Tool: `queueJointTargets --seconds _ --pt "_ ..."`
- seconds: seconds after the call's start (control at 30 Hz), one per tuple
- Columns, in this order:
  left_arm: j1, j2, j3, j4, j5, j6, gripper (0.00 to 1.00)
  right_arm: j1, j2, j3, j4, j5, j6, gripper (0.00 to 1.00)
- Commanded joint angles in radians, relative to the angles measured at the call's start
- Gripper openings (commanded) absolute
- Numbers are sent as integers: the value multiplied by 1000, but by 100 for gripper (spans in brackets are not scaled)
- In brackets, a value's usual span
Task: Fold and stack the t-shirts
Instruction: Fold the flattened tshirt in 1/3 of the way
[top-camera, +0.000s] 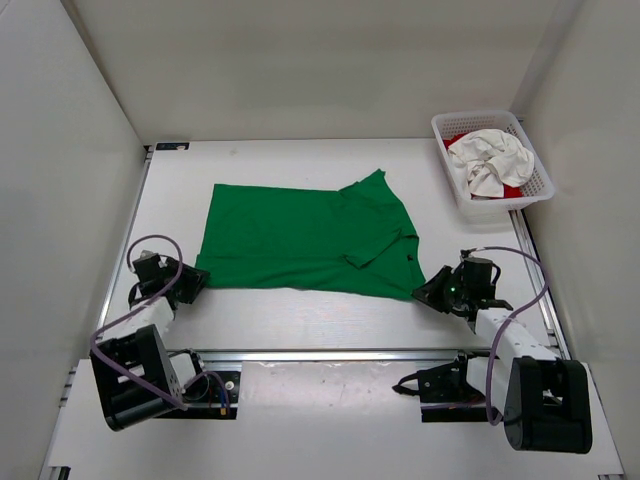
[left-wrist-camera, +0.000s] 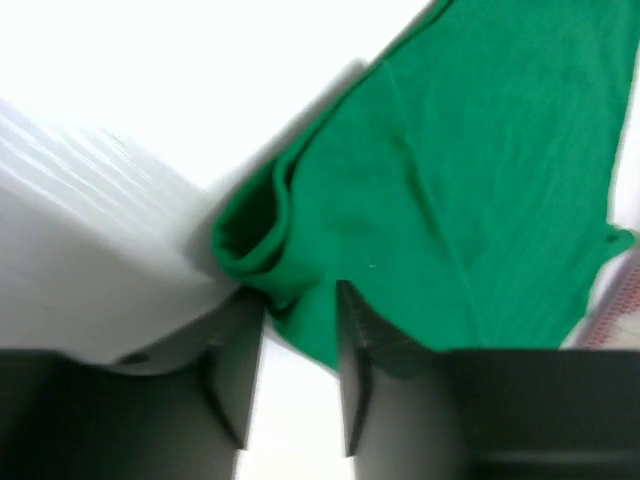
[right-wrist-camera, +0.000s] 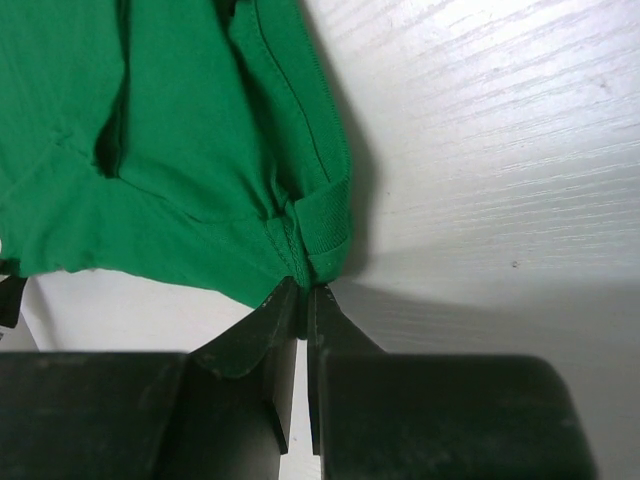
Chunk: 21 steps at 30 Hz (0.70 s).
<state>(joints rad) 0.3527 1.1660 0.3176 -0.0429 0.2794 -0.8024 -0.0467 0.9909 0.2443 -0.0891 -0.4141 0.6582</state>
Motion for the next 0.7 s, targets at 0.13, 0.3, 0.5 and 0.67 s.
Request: queueJointTargets --seconds 0.13,0.3,0.5,0.67 --pt "-9 -113 -8 -41 -97 -14 71 -7 8 18 38 -32 -14 0" --pt "20 -158 -26 -129 -103 22 57 -4 -17 13 25 -23 -11 0" --pt "2 -79 -49 -32 -128 -21 59 1 0 9 40 -26 -14 1" --pt "2 32 -60 104 -72 -58 30 -15 -9 16 48 -22 -5 0"
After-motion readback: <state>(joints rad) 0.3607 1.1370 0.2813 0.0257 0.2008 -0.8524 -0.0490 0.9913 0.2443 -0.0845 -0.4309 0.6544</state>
